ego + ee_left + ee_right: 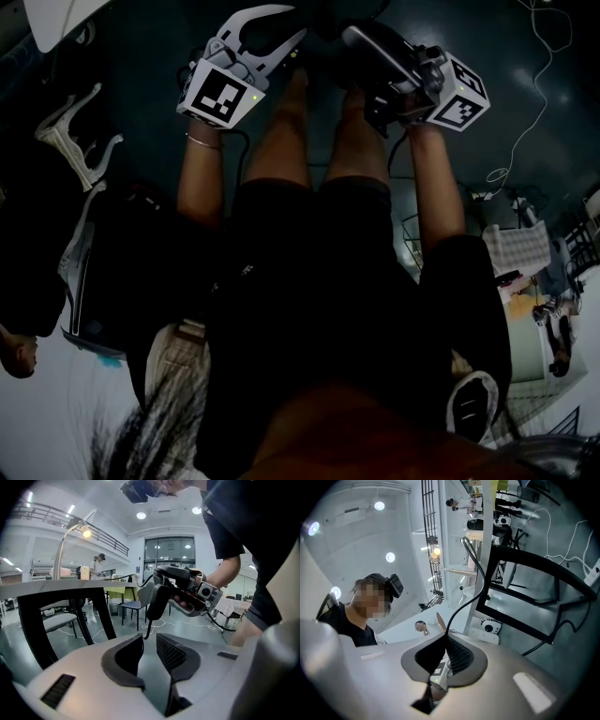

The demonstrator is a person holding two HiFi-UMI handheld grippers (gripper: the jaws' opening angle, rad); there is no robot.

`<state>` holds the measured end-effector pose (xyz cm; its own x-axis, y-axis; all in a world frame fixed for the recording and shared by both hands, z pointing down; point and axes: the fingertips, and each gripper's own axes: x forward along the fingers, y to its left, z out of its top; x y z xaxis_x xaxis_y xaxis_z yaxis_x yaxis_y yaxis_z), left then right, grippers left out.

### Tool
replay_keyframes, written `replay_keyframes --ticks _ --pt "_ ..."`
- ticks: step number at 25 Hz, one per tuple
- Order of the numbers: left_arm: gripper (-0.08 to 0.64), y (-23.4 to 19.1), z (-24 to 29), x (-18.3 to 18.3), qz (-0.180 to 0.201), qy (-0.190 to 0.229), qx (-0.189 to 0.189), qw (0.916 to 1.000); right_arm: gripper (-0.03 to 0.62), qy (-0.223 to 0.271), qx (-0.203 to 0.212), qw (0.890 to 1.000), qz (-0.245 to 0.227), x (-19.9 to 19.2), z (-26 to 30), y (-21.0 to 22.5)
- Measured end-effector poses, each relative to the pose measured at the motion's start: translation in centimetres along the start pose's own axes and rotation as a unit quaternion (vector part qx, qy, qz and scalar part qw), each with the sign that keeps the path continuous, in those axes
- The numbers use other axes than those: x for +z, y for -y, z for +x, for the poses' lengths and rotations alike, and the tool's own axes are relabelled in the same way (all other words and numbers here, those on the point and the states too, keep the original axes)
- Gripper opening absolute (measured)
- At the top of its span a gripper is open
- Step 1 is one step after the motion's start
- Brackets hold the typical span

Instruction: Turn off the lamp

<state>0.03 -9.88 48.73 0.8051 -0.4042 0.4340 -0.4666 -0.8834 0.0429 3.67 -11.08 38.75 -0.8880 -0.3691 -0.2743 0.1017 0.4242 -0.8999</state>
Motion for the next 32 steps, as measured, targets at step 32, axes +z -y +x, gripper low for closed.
replay_keyframes --ticks 32 --pt "0.021 0.4 2.8 -1.3 0.045 -0.029 -0.001 0.9986 0.011 0.023 -0.033 0.998 -0.046 2.2 -0.7 0.1"
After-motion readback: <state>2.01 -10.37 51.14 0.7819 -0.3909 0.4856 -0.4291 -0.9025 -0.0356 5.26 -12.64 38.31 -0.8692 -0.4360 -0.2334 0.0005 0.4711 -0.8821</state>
